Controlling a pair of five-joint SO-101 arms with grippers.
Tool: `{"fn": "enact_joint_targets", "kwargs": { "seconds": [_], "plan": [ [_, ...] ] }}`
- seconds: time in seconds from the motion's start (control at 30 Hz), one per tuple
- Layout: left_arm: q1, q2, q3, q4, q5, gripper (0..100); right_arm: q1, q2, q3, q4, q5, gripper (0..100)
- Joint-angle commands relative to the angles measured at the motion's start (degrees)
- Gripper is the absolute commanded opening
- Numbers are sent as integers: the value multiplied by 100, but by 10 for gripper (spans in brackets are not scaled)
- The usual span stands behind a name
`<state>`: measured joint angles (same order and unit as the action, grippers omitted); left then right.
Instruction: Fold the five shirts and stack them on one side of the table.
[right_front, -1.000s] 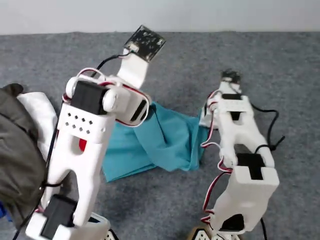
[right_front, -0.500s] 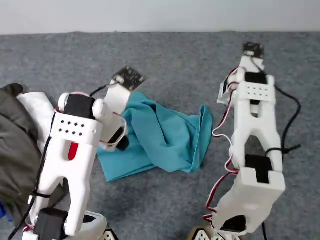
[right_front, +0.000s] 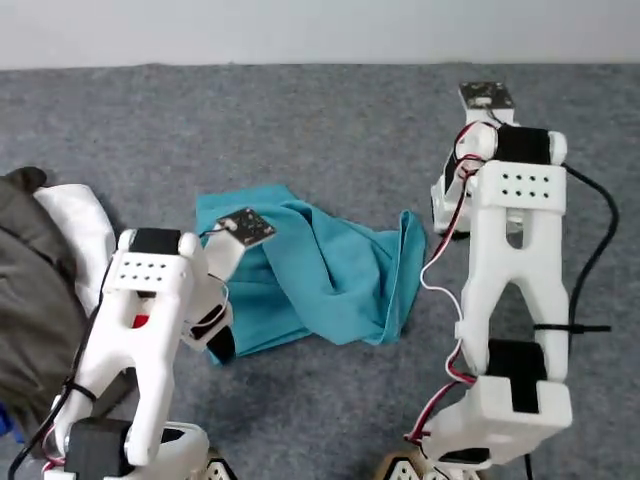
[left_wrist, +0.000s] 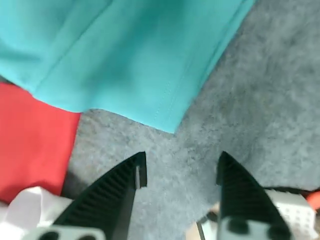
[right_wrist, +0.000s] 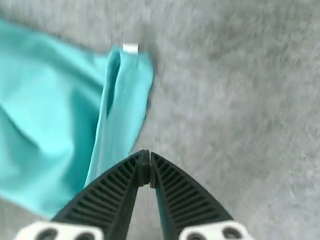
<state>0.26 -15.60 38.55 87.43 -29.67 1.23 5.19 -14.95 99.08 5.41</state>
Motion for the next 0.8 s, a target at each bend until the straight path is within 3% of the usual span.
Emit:
{"fn": "enact_joint_targets", "kwargs": {
  "seconds": [0.0,0.23,0.47,0.63,0.77],
  "plan": [
    [-18,-220,207,-527,-105,256,-22,-541,-193,374,158,9],
    [-9,466,418,-1152,-88,254,-13,-1464,563,365,158,10],
    [114,1741,-189,-1433,167,231,13,-2334,1424,365,158,9],
    [387,2435,-268,-1468,167,177,13,-2818,1969,365,158,9],
    [598,2602,-374,-1433,167,76,22,-3090,2374,365,158,9]
  ]
}}
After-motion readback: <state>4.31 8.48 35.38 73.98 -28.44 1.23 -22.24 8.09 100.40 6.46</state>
